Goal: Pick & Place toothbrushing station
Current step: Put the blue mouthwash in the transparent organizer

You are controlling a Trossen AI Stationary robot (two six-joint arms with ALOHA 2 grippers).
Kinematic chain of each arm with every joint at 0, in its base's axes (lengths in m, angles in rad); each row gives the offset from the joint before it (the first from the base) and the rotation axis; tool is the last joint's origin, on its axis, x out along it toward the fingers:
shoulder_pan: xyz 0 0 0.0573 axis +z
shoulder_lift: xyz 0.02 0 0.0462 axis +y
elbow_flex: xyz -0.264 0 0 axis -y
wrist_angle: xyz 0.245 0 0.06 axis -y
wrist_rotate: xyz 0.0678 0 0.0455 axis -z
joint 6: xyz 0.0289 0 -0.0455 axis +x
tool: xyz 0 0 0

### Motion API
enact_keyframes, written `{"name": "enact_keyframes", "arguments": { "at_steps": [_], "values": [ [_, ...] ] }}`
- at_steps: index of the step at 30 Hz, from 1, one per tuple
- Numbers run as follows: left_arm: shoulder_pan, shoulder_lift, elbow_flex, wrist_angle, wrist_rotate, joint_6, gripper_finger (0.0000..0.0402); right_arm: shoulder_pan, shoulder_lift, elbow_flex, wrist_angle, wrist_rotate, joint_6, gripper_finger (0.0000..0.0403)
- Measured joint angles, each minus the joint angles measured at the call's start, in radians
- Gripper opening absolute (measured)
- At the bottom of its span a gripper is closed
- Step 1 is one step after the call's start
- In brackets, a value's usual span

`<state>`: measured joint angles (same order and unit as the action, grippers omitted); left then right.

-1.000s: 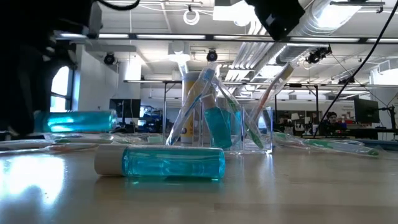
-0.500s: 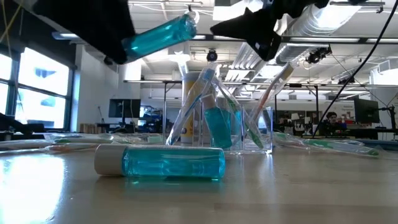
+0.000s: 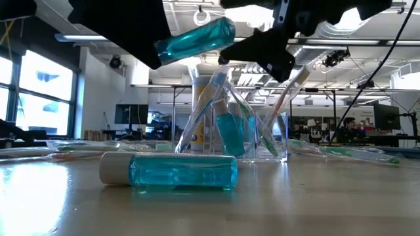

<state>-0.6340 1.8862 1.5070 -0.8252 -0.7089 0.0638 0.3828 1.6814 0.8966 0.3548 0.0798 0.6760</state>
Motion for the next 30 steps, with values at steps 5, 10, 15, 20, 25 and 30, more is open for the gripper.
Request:
{"name": "enact_keyframes", "arguments": {
  "at_steps": [5, 10, 15, 20, 25, 30],
  "values": [
    [0.019, 0.0, 0.0, 0.014, 0.006, 0.024, 0.0082, -0.019, 0.081, 0.0, 0.108, -0.043, 0.003, 0.025],
    [0.04, 0.0, 0.0, 0.015, 0.015, 0.022, 0.0082, -0.038, 0.121, 0.001, 0.175, -0.103, -0.016, 0.025],
    [0.044, 0.0, 0.0, 0.019, 0.016, 0.028, 0.0082, -0.052, 0.123, 0.0, 0.163, -0.113, -0.043, 0.0224],
    [0.046, 0.0, 0.0, 0.014, 0.021, 0.03, 0.0082, -0.056, 0.123, 0.0, 0.151, -0.107, -0.089, 0.0146],
    [0.046, 0.0, 0.0, 0.021, 0.006, 0.037, 0.0082, -0.058, 0.123, -0.001, 0.126, -0.082, -0.145, 0.0058],
    [0.045, 0.0, 0.0, 0.03, -0.008, 0.045, 0.0108, -0.055, 0.123, -0.001, 0.117, -0.038, -0.177, 0.0058]
  ]
}}
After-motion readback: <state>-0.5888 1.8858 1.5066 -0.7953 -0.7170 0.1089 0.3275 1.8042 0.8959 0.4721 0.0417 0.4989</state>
